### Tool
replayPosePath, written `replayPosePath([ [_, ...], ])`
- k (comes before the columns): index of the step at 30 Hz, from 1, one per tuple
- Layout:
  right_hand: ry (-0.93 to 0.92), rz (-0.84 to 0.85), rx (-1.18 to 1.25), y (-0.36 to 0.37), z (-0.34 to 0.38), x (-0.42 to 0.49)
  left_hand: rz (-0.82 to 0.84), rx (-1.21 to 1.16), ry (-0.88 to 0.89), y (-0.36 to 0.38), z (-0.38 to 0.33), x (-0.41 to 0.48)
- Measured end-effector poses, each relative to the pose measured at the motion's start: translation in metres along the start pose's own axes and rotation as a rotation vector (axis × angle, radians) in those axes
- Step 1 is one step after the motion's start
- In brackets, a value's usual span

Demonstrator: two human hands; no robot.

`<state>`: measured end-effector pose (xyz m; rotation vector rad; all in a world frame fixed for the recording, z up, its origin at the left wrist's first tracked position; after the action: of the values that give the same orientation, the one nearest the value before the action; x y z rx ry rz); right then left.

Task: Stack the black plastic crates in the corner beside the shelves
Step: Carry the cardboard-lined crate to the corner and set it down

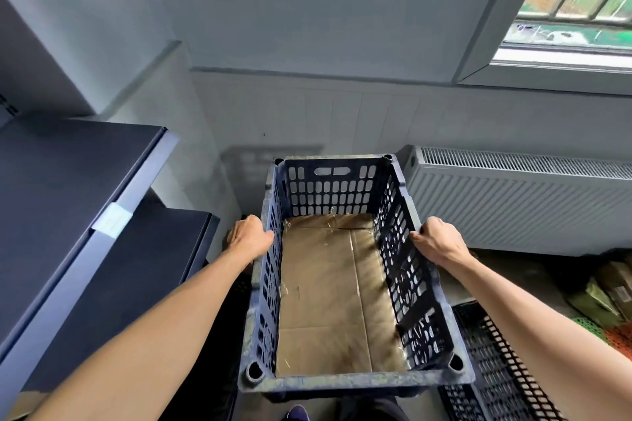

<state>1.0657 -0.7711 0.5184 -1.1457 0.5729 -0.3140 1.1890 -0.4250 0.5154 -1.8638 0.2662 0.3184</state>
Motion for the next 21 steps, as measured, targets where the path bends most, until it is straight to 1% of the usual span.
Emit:
replayPosePath([
  [6, -0.051, 0.079, -0.017, 0.007, 0.006, 0.091, -0.002, -0.009, -0.108, 0.012, -0.019, 0.042],
  [12, -0.130, 0.157, -0.068, 0.008, 0.015, 0.163, 0.039, -0.045, -0.248, 0.037, -0.039, 0.064],
  [18, -0.204, 0.170, -0.139, 0.009, 0.036, 0.219, 0.076, -0.117, -0.353, 0.056, -0.050, 0.075],
  [21, -0.230, 0.175, -0.178, 0.015, 0.052, 0.241, 0.100, -0.172, -0.374, 0.064, -0.048, 0.088],
])
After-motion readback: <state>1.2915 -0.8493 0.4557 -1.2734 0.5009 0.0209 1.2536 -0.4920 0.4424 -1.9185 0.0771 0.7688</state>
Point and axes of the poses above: each hand's wrist, its own x-axis towards the middle knuckle, its own y-axis out of the palm, z = x × y, the point moved 3 cm from there along x, towards the middle knuckle
